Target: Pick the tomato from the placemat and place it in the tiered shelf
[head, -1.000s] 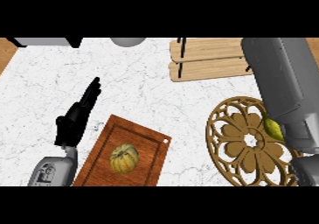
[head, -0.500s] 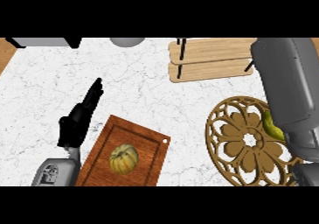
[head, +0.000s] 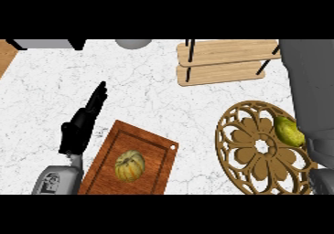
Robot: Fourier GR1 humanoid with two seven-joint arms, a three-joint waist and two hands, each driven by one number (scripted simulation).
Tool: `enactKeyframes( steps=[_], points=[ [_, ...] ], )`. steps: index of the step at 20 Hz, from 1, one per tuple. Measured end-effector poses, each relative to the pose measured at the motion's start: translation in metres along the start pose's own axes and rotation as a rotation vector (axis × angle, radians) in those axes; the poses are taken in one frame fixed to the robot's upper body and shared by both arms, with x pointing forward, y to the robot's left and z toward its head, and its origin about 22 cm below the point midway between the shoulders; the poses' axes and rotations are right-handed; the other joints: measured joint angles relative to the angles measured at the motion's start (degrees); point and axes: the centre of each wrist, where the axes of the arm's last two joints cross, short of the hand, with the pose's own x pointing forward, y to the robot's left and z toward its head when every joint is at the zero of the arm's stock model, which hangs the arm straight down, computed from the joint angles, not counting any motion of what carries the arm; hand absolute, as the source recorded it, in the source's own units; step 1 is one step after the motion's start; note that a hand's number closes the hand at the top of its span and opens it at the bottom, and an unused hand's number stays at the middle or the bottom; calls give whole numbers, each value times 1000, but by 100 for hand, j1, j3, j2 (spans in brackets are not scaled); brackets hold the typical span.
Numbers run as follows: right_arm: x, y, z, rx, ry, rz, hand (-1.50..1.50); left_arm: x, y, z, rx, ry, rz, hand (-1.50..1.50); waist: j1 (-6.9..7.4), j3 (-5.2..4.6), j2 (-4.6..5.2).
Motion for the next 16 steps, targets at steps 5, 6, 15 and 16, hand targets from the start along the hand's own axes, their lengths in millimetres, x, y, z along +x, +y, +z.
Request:
enactKeyframes(
  steps=[5,6,15,16],
  points=[
    [16,-31,-16,-100,45,-169,-150,2,4,0,3,-1,0,0,-24,1,-10],
    [16,-39,-18,-124,59,-192,-150,3,7,0,7,2,5,0,-34,1,-14],
    [3,-140,-49,-210,245,-207,-150,-1,12,5,24,12,6,0,-163,0,-54],
    [-4,-152,-50,-201,272,-191,-150,-4,12,8,27,16,8,0,-179,0,-58]
  ],
)
